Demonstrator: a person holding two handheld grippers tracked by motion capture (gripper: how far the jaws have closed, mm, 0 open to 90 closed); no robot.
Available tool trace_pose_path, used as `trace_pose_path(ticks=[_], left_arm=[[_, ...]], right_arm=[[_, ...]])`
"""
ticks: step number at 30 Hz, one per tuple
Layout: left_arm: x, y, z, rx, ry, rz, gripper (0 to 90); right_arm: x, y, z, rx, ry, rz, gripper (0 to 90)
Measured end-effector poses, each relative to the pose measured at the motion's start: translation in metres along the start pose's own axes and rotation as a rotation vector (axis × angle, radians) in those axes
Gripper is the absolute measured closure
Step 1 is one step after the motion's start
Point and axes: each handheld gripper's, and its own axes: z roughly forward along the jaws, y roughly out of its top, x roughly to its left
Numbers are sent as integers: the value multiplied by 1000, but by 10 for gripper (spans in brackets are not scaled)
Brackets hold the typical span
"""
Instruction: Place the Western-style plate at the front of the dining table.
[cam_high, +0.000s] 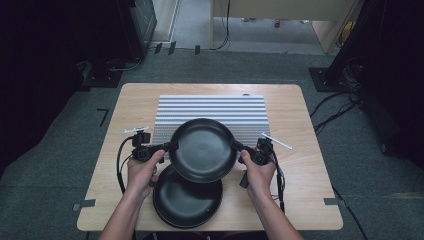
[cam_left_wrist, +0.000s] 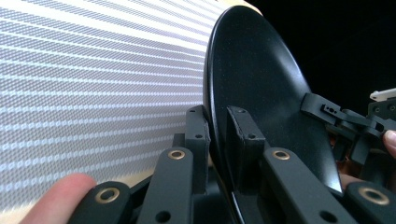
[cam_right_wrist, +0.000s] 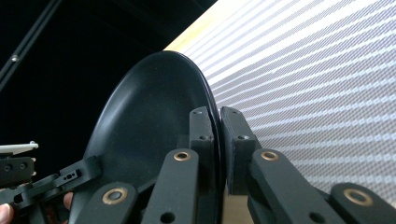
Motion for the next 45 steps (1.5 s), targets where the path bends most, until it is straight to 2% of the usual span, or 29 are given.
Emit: trace_pose_path(ticks=[1,5,8,12,17,20,24,32,36,39,45], left_arm=[[0,8,10,11,1,-3,799],[0,17,22,20,8,-4,799],[1,26,34,24,10,-8,798],[5,36,49,20,30,-32,798],[7,46,67,42,47,-38,797],[9,48,74,41,44,-46,797],[17,53,91,49,54,-68,792],[28,61,114,65,75,-102,789],[33,65,121,65,79,-127,788],[37,71,128,85,86,-153,789],[39,74,136,108,113,-155,777]], right_arm=[[-4,7,3,-1,-8,3,844],[-10,17,8,0,-17,16,843],[-18,32,16,4,-30,23,840],[-23,42,24,2,-49,17,837],[-33,53,35,4,-74,43,830],[-39,57,40,1,-90,56,829],[-45,63,48,-5,-120,48,828],[-57,72,65,-7,-158,52,822],[-59,76,70,-13,-180,58,823],[-61,81,77,-15,-197,57,824],[-64,86,86,-9,-220,42,819]])
